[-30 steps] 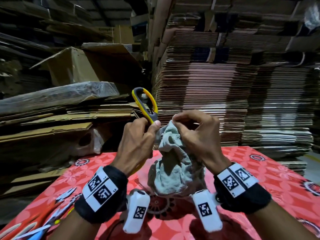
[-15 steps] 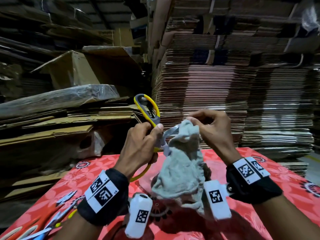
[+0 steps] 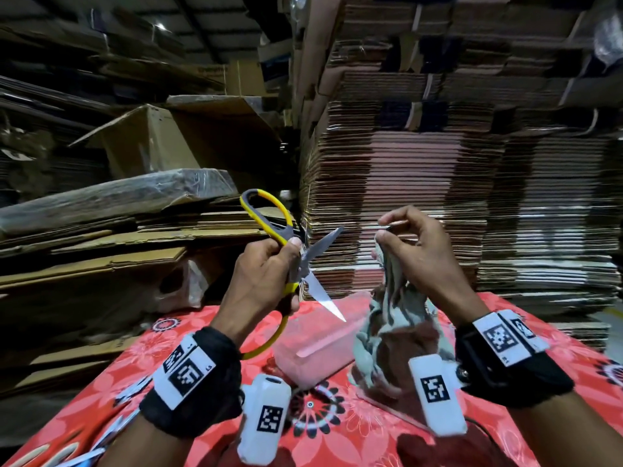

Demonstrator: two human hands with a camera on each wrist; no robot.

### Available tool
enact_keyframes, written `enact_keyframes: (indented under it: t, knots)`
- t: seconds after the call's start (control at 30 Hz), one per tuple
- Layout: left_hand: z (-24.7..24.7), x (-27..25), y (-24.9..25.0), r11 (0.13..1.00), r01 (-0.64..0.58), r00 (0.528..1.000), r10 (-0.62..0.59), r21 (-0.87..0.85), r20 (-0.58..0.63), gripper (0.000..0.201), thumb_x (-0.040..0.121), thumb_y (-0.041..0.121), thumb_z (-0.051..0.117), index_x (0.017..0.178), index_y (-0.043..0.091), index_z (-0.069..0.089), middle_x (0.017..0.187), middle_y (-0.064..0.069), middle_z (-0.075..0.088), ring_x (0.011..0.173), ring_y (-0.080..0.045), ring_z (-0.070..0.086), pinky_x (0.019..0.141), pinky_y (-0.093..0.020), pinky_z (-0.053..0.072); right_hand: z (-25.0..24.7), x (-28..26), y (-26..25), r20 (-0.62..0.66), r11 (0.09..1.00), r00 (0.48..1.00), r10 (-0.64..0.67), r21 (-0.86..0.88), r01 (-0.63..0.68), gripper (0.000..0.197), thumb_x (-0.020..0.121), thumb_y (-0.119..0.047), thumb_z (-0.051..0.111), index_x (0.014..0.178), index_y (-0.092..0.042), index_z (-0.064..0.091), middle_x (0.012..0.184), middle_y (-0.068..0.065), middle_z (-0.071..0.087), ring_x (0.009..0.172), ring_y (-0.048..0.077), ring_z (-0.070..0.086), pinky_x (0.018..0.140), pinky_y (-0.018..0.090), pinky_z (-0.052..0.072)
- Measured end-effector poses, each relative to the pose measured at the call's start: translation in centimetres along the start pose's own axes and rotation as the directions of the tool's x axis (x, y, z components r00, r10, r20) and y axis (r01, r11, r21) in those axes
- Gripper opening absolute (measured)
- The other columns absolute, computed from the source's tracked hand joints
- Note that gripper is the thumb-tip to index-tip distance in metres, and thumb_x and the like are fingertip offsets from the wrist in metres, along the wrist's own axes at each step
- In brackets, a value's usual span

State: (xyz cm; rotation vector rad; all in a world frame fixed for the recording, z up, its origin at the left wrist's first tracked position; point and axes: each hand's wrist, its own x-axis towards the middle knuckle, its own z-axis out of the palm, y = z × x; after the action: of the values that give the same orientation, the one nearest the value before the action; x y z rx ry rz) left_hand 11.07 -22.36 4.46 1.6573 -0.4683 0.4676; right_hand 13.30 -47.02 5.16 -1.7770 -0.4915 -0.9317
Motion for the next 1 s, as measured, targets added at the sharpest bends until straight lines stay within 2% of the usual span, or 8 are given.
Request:
enact_keyframes:
  t: [0.07,0.13,0.2,0.3,0.5,0.77,0.87,1.0]
  knots:
    - [0.1,0.0,0.0,1.000,0.024,1.000,-0.024,-0.010,0.005,0.042,0.098,0.043,0.063,0.076,0.008,0.053,0.062,-0.015,0.062,0.040,-0.033,0.059,0.048,-0.033,0.045,0.6,-0.6,-0.8,0.005,1.000,1.000,-0.027,0.012,0.027,0.015,0.084,-0.027,0.082,0.090,-0.029,0.068,0.088,-0.005,0.074,0.087,0.017,0.074,0.082,0.051,0.063]
    - [0.3,-0.1,0.1,0.998,0.052,0.999,-0.052,-0.025,0.005,0.041,0.094,0.044,0.062,0.075,0.009,0.052,0.060,-0.011,0.062,0.040,-0.033,0.058,0.047,-0.034,0.045,1.1,-1.1,-1.9,0.000,0.997,0.997,-0.071,0.023,0.071,0.017,0.082,-0.025,0.088,0.083,-0.024,0.071,0.082,-0.001,0.076,0.078,0.020,0.076,0.078,0.046,0.063]
    - [0.4,-0.2,0.3,0.997,0.076,0.997,-0.076,-0.027,0.012,0.038,0.086,0.044,0.056,0.076,0.008,0.053,0.061,-0.010,0.062,0.039,-0.033,0.056,0.047,-0.035,0.044,1.6,-1.8,-3.2,0.013,0.995,0.996,-0.092,0.038,0.091,0.014,0.081,-0.021,0.089,0.080,-0.018,0.076,0.077,-0.001,0.077,0.074,0.017,0.076,0.075,0.038,0.062]
    - [0.3,-0.3,0.7,0.996,0.087,0.996,-0.087,-0.005,0.026,0.032,0.082,0.036,0.049,0.076,0.005,0.052,0.062,-0.016,0.061,0.038,-0.034,0.055,0.051,-0.042,0.041,2.2,-2.6,-4.7,0.112,0.995,0.991,-0.068,0.077,0.059,0.006,0.084,-0.018,0.086,0.088,-0.017,0.082,0.085,-0.004,0.079,0.083,0.012,0.077,0.081,0.032,0.061]
    - [0.2,-0.3,0.6,0.995,0.067,0.998,-0.068,0.070,0.012,0.041,0.085,0.043,0.049,0.080,0.002,0.051,0.068,-0.021,0.053,0.042,-0.039,0.061,0.051,-0.052,0.043,3.2,-3.6,-6.3,0.224,0.995,0.970,-0.091,0.047,0.083,0.018,0.083,-0.002,0.083,0.091,-0.018,0.082,0.084,-0.008,0.079,0.081,0.007,0.076,0.075,0.024,0.060]
    - [0.6,-1.2,1.5,0.974,-0.027,1.000,0.025,0.224,0.012,0.044,0.108,0.030,0.047,0.087,-0.007,0.057,0.075,-0.027,0.065,0.044,-0.030,0.067,0.045,-0.036,0.044,5.0,-4.8,-6.2,0.116,0.942,0.948,-0.295,-0.128,0.309,0.020,0.081,-0.004,0.084,0.094,-0.019,0.081,0.085,-0.013,0.077,0.079,0.000,0.073,0.071,0.015,0.057]
    - [0.8,-1.7,2.1,0.954,-0.052,0.999,0.054,0.295,0.000,0.043,0.109,0.027,0.046,0.087,-0.005,0.062,0.066,-0.012,0.064,0.041,-0.016,0.063,0.041,-0.028,0.046,5.4,-5.3,-5.9,0.088,0.907,0.922,-0.377,-0.170,0.386,0.021,0.080,-0.006,0.082,0.098,-0.015,0.083,0.089,-0.007,0.079,0.078,0.002,0.072,0.071,0.018,0.057]
    - [1.1,-1.9,2.1,0.937,-0.089,0.995,0.098,0.338,-0.011,0.043,0.109,0.029,0.047,0.077,0.005,0.062,0.066,-0.013,0.065,0.045,-0.023,0.064,0.041,-0.034,0.049,5.6,-5.2,-5.6,0.026,0.915,0.930,-0.367,-0.168,0.366,0.020,0.079,-0.005,0.085,0.094,-0.018,0.083,0.084,-0.009,0.078,0.075,0.003,0.071,0.069,0.015,0.055]
